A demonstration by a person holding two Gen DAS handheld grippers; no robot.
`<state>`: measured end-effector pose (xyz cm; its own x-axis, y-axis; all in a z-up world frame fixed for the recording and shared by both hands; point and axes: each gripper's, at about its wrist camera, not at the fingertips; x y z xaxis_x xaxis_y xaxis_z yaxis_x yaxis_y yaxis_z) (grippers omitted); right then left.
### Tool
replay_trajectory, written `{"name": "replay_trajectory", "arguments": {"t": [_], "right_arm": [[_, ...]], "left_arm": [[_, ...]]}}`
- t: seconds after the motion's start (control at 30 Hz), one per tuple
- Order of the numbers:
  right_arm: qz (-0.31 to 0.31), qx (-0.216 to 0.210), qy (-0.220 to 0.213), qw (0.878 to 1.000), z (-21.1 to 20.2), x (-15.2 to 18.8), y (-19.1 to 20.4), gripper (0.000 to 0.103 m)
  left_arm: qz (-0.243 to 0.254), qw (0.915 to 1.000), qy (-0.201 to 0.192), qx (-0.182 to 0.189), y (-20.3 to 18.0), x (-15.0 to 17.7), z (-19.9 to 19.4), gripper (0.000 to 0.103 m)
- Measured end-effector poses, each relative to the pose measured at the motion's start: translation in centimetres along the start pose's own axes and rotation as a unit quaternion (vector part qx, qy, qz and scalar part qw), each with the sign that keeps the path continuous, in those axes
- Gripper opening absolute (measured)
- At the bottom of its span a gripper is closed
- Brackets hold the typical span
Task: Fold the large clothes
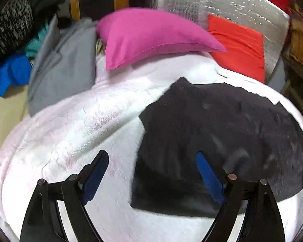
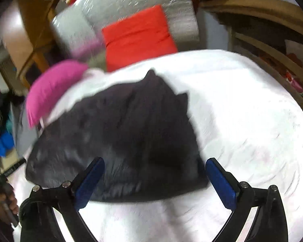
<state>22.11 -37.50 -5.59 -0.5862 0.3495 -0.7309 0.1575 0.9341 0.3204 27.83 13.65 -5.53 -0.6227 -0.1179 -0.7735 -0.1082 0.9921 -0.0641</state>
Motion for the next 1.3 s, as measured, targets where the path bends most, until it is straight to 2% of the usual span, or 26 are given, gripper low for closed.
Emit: {"name": "replay_trajectory", "arguments": {"t": [0.07,0.1,0.17,0.27,0.33,0.37,0.47,0.5,0.53,0.57,0.67,0.73,0.77,0.8,0.83,0.87,0.9,0.93,0.97,1.0,1.03,1.1,1.17,1.3], "right_arm": [[0.019,-0.003,0.007,1.000,1.0,-1.2,-1.9,0.102],[0.034,-0.014,0.017,0.999,2.0,-1.7,-2.9,0.102],[0.077,-0.037,0.049,0.995,4.4,-2.3,-4.9,0.102],[0.103,-0.074,0.083,0.989,7.2,-2.4,-5.8,0.101],[0.109,-0.096,0.096,0.985,8.6,-2.5,-5.7,0.101],[0.111,-0.102,0.104,0.983,9.4,-2.6,-5.6,0.101],[0.107,-0.111,0.131,0.979,12.0,-2.2,-4.8,0.096],[0.098,-0.120,0.134,0.979,12.1,-2.1,-4.2,0.090],[0.091,-0.132,0.142,0.977,12.3,-2.1,-3.6,0.075],[0.080,-0.133,0.154,0.976,12.6,-2.0,-3.1,0.071],[0.049,-0.114,0.166,0.978,13.0,-1.9,-2.0,0.071],[0.051,-0.111,0.166,0.978,13.2,-2.1,-1.7,0.071],[0.051,-0.111,0.168,0.978,13.4,-2.1,-1.6,0.072],[0.051,-0.109,0.168,0.978,13.5,-2.1,-1.5,0.072],[0.051,-0.108,0.169,0.978,13.8,-2.1,-1.3,0.072],[0.048,-0.103,0.172,0.978,14.1,-2.1,-1.1,0.071],[0.046,-0.098,0.177,0.978,14.3,-2.2,-0.8,0.063],[0.043,-0.087,0.184,0.978,14.2,-2.5,-0.2,0.050],[0.029,-0.075,0.185,0.979,14.0,-3.1,0.7,0.044],[0.007,-0.067,0.183,0.981,13.3,-3.7,1.9,0.027],[-0.011,-0.060,0.178,0.982,12.5,-4.4,3.0,0.023],[-0.025,-0.059,0.169,0.984,10.9,-6.0,4.9,0.021],[-0.043,-0.066,0.149,0.986,8.4,-7.6,6.9,0.020],[-0.079,-0.086,0.107,0.987,1.6,-9.3,9.4,0.019]], "left_arm": [[-0.016,0.9995,0.022,0.015,1.4,-0.7,1.9,0.089],[-0.029,0.9981,0.040,0.037,2.2,-1.0,3.2,0.089],[-0.037,0.9968,0.052,0.049,2.7,-1.3,4.3,0.089],[-0.036,0.9938,0.055,0.090,2.4,-2.2,5.3,0.089],[-0.044,0.9880,0.074,0.128,2.1,-2.6,6.4,0.089],[-0.045,0.9865,0.081,0.135,1.9,-2.5,7.0,0.089],[-0.047,0.9820,0.120,0.138,1.3,-2.0,9.7,0.089],[-0.054,0.9795,0.128,0.145,1.1,-1.7,10.2,0.087],[-0.056,0.9791,0.126,0.150,0.9,-1.7,10.3,0.083],[-0.053,0.9780,0.126,0.157,0.5,-1.6,10.4,0.071],[-0.034,0.9807,0.117,0.153,-0.8,-1.7,10.1,0.056],[-0.023,0.9819,0.117,0.147,-1.1,-1.8,10.1,0.056],[-0.023,0.9820,0.119,0.144,-1.1,-1.8,10.1,0.061],[-0.026,0.9822,0.122,0.140,-1.2,-1.9,10.3,0.073],[-0.027,0.9823,0.125,0.137,-1.2,-1.8,10.4,0.075],[-0.028,0.9823,0.126,0.136,-1.2,-1.8,10.7,0.073],[-0.029,0.9818,0.127,0.139,-1.5,-1.9,10.9,0.053],[-0.024,0.9811,0.128,0.143,-2.0,-2.0,10.7,0.042],[-0.007,0.9838,0.122,0.130,-3.0,-2.6,10.1,0.027],[0.007,0.9856,0.120,0.118,-3.6,-3.1,9.7,0.021],[0.020,0.9876,0.116,0.104,-4.2,-3.7,9.3,0.019],[0.030,0.9904,0.102,0.088,-5.2,-5.2,7.5,0.017],[0.026,0.9919,0.078,0.097,-5.4,-7.1,5.4,0.017],[0.046,0.9916,-0.002,0.121,-5.9,-9.7,-3.7,0.017]]}}
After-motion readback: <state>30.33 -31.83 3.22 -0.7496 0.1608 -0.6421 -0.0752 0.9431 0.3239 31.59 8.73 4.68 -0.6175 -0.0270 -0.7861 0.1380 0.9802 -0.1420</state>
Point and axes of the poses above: each gripper's, at about its wrist camera, not at the fingertips, and z roughly the way its jaws point, y to its left, x to its underside, and after that the axes turned 11 degrees about -y, right-handed
